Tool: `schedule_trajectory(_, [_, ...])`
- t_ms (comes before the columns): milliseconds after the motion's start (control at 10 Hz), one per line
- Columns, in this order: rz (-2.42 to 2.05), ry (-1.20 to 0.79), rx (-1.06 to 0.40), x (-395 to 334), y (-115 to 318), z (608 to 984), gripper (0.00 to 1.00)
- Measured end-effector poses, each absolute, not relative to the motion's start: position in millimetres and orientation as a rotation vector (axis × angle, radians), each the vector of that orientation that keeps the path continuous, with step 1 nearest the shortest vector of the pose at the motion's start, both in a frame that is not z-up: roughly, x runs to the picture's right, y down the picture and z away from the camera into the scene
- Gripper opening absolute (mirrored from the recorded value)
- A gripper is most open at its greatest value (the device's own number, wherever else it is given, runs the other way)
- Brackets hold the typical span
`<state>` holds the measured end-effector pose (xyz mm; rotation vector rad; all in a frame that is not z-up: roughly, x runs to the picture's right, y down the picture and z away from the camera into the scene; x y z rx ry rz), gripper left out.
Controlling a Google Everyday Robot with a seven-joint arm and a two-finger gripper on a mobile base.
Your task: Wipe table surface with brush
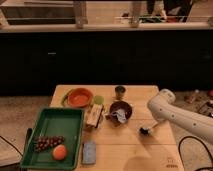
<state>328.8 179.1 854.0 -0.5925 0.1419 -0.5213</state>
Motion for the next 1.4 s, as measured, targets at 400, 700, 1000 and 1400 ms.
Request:
schedule_trajectory(400, [-0.602, 0.108, -0.584, 281, 185, 850, 0.00])
schedule_trajectory(700, [-0.665, 0.071, -0.582, 261, 210, 834, 0.00])
schedule_trajectory(1000, [-0.712, 0.045, -0.604, 259, 241, 821, 0.00])
schedule_trajectory(1400, [-0.677, 0.066, -0.634, 290, 245, 820, 0.00])
